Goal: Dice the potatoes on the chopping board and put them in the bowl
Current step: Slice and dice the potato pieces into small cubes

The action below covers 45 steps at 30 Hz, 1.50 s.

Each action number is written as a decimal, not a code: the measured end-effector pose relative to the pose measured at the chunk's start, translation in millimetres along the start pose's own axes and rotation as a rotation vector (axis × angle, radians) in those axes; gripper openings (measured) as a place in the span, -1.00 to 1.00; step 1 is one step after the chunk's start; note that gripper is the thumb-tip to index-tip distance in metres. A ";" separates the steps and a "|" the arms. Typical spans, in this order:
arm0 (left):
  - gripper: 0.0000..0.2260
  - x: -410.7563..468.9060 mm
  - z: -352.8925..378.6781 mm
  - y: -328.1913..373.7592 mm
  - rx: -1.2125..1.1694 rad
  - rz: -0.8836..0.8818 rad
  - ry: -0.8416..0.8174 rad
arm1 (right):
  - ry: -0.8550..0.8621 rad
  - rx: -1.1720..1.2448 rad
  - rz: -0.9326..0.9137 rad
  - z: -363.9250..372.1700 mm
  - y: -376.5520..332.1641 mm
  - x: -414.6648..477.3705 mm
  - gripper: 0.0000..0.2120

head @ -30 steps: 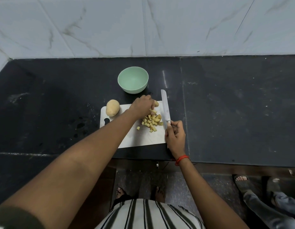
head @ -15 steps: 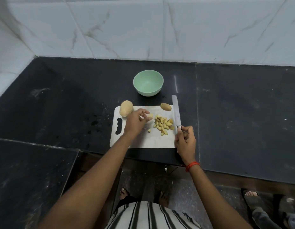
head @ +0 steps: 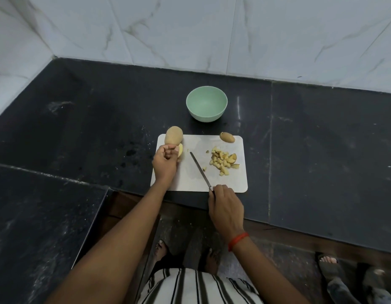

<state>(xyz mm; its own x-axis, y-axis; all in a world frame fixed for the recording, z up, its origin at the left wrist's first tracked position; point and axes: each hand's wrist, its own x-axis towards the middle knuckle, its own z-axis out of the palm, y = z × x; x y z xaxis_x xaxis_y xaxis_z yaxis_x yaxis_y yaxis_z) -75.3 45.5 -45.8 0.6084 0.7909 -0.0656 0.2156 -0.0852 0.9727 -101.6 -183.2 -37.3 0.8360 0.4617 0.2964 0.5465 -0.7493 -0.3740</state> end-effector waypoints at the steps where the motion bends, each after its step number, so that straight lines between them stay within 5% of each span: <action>1: -0.94 -1.8 0.3 -0.5 0.039 0.030 -0.017 | 0.003 -0.037 -0.024 2.1 0.9 4.4 -0.83; 15: -0.85 -11.7 3.6 -4.5 0.160 0.151 -0.075 | -0.104 -0.209 0.091 12.1 -13.1 21.4 -0.84; 35: -0.91 -14.3 7.4 -6.5 0.326 0.213 -0.101 | 0.020 -0.203 0.316 -7.0 0.7 21.5 -0.82; 45: -0.63 -13.3 1.9 -6.6 0.474 0.330 -0.287 | 0.016 0.259 0.304 -17.4 -1.5 38.3 -0.88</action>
<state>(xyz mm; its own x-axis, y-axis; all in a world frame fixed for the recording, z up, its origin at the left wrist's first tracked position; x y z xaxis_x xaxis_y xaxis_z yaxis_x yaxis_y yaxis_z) -83.3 34.4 -51.8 0.8663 0.4894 0.1000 0.2558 -0.6067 0.7527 -71.2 -172.6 -10.1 0.9618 0.2283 0.1513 0.2705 -0.7050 -0.6557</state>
